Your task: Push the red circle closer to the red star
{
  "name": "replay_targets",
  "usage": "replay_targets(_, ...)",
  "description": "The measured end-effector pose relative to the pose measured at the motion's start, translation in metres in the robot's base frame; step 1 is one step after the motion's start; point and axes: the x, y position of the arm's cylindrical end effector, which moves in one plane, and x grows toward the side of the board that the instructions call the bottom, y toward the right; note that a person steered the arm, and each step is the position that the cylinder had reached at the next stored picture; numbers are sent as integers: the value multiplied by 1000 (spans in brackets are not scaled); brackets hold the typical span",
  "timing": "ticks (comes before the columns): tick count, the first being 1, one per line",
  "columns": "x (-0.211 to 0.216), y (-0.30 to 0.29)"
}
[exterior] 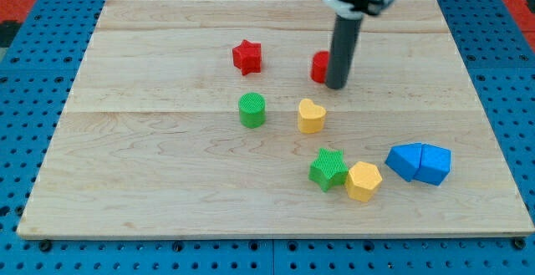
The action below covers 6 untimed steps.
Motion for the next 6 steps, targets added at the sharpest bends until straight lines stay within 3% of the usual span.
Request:
replay_targets(1, 9, -17)
replay_targets(2, -8, 52)
replay_targets(3, -20, 13)
replay_targets(4, -18, -75)
replay_targets(5, -13, -36)
replay_targets(6, 1, 52)
